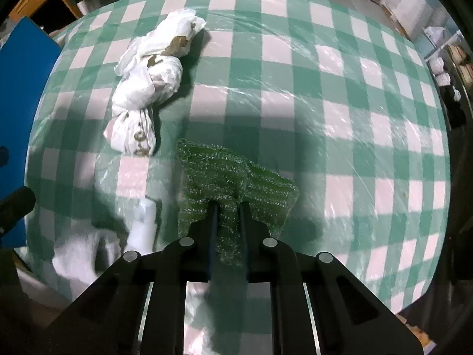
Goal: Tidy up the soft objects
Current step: 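Grasp the green mesh cloth with the right tool while the left tool approaches the grey sock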
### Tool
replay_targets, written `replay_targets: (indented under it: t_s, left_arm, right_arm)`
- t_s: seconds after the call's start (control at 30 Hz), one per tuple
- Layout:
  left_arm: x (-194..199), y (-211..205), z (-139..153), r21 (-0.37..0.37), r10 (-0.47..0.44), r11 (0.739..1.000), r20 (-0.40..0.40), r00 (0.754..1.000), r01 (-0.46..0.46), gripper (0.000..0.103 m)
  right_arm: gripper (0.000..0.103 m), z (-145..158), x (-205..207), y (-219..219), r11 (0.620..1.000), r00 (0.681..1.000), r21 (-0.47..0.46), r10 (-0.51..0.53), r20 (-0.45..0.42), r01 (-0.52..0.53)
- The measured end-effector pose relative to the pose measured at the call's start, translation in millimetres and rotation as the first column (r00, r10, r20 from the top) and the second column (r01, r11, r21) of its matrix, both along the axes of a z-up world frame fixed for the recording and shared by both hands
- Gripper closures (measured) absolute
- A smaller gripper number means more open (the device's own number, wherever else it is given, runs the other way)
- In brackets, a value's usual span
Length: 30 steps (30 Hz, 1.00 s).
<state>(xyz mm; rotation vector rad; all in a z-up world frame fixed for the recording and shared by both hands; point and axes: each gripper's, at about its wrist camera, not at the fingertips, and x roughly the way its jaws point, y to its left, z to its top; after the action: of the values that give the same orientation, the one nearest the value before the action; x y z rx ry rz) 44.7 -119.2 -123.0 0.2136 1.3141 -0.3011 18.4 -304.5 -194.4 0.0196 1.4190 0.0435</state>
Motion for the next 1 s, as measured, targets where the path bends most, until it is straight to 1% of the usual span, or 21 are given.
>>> replay_targets:
  t_s: [0.13, 0.17, 0.2, 0.23, 0.4, 0.6, 0.67, 0.8, 0.83, 1.0]
  left_arm:
    - [-8, -2, 5, -0.026, -0.003, 1.000, -0.003, 1.000, 0.003, 0.021]
    - [-10, -4, 6, -0.033, -0.007, 0.999, -0.005, 1.000, 0.007, 0.020]
    - [-13, -6, 6, -0.038, -0.012, 0.999, -0.005, 1.000, 0.011, 0.015]
    - [-15, -7, 7, -0.040, -0.015, 0.999, -0.002, 1.000, 0.015, 0.015]
    - [-28, -20, 3, -0.038, -0.057, 0.998, -0.006, 0.998, 0.057, 0.015]
    - [-35, -30, -8, -0.029, -0.080, 0.996, -0.031, 0.996, 0.079, 0.015]
    - [-36, -33, -13, -0.026, -0.084, 0.996, -0.042, 0.996, 0.083, 0.015]
    - [-37, -38, -26, -0.022, -0.094, 0.996, -0.078, 0.993, 0.092, 0.014]
    - [-37, -39, -30, -0.018, -0.093, 0.996, -0.084, 0.992, 0.092, 0.014]
    - [-38, -45, -37, -0.016, -0.109, 0.994, -0.085, 0.990, 0.108, 0.014]
  right_arm:
    - [0.092, 8, -13, -4, 1.000, 1.000, 0.012, -0.015, 0.011, 0.015]
    - [0.092, 9, -11, -2, 1.000, 1.000, 0.016, -0.016, 0.015, 0.016]
    - [0.092, 11, -14, -1, 1.000, 1.000, 0.020, -0.018, 0.019, 0.018]
    - [0.092, 13, -16, -3, 1.000, 1.000, 0.024, -0.021, 0.022, 0.020]
    - [0.092, 15, -27, -3, 0.999, 0.999, 0.039, -0.025, 0.028, 0.024]
    - [0.092, 18, -36, -4, 0.999, 0.999, 0.043, -0.027, 0.036, 0.025]
    - [0.092, 18, -26, -1, 0.999, 0.999, 0.045, -0.030, 0.039, 0.028]
    - [0.092, 29, -29, -7, 0.998, 0.998, 0.053, -0.035, 0.045, 0.033]
    - [0.092, 26, -18, 4, 0.998, 0.998, 0.055, -0.035, 0.044, 0.032]
    - [0.092, 27, -13, 9, 0.998, 0.998, 0.066, -0.026, 0.051, 0.023]
